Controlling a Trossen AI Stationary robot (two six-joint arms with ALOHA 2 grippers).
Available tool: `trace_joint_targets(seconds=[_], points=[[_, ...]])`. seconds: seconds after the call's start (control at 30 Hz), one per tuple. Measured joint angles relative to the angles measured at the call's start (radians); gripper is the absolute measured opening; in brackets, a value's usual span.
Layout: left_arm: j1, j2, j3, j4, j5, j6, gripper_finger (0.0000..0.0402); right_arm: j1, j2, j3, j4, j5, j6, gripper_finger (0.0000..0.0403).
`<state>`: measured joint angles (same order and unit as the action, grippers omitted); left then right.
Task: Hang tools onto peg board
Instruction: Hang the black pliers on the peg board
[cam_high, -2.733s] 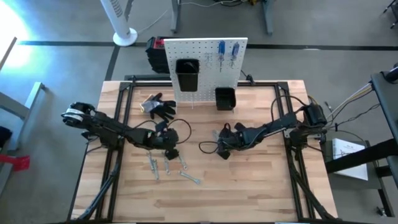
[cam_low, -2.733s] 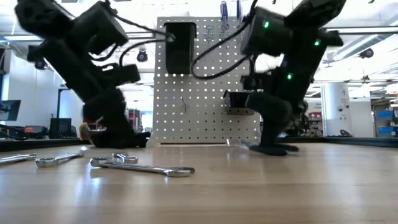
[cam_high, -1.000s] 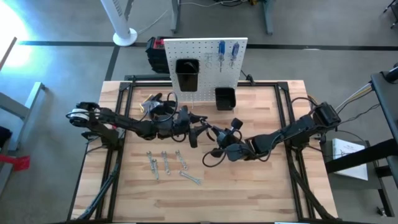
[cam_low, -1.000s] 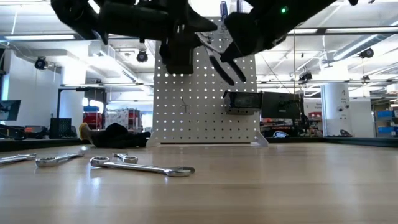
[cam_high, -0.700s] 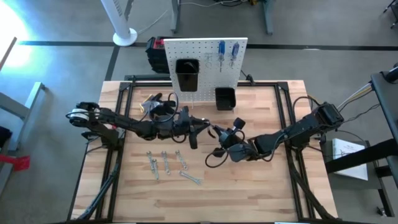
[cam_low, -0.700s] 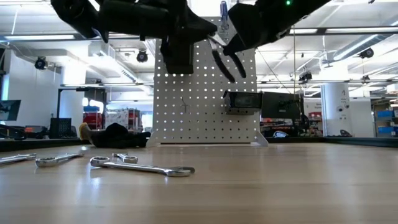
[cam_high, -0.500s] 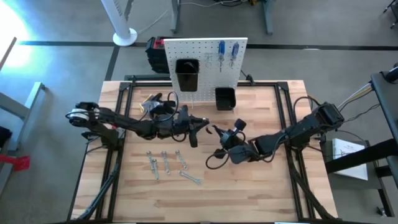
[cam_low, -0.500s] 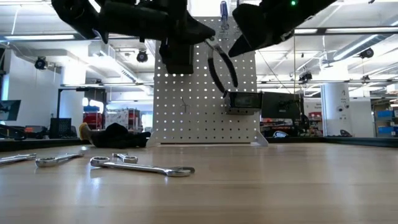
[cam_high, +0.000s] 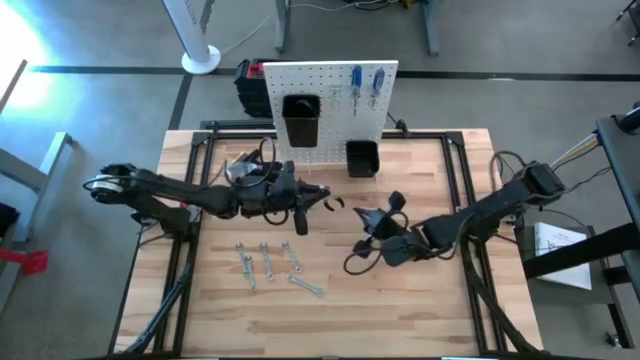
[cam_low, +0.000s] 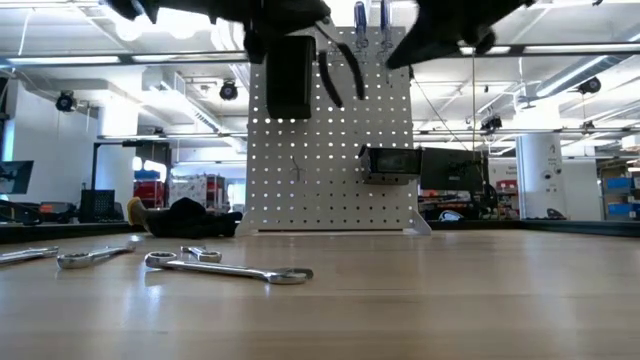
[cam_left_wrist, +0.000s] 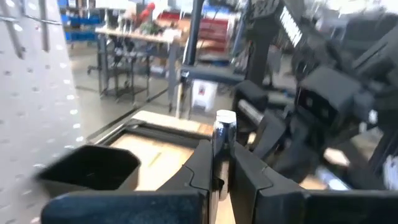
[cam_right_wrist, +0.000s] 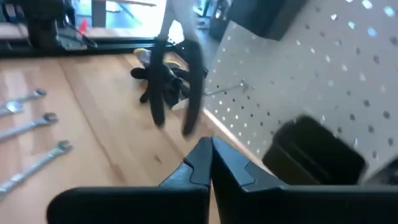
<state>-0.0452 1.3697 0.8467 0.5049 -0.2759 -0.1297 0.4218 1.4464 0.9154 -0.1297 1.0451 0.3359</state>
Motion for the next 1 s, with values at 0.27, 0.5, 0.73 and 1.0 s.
trace_joint_targets(seconds=[0.27,0.5,0.73,1.0], points=[[-0.015,-0.043,0.222,-0.387,-0.108,0.090,0.0016,0.032,-0.133,-0.019,-0.413,-0.058,0.468,0.0032],[-0.008,-0.043,0.376,-0.480,-0.258,0.245,0.0016,0.060,-0.152,-0.121,-0.467,-0.080,0.686,0.0051],[0.060,-0.016,0.516,-0.539,-0.265,0.287,0.0016,0.072,-0.134,-0.173,-0.465,-0.124,0.775,0.0052],[0.143,0.039,0.652,-0.562,-0.236,0.305,0.0015,0.077,-0.136,-0.185,-0.463,-0.138,0.792,0.0048]])
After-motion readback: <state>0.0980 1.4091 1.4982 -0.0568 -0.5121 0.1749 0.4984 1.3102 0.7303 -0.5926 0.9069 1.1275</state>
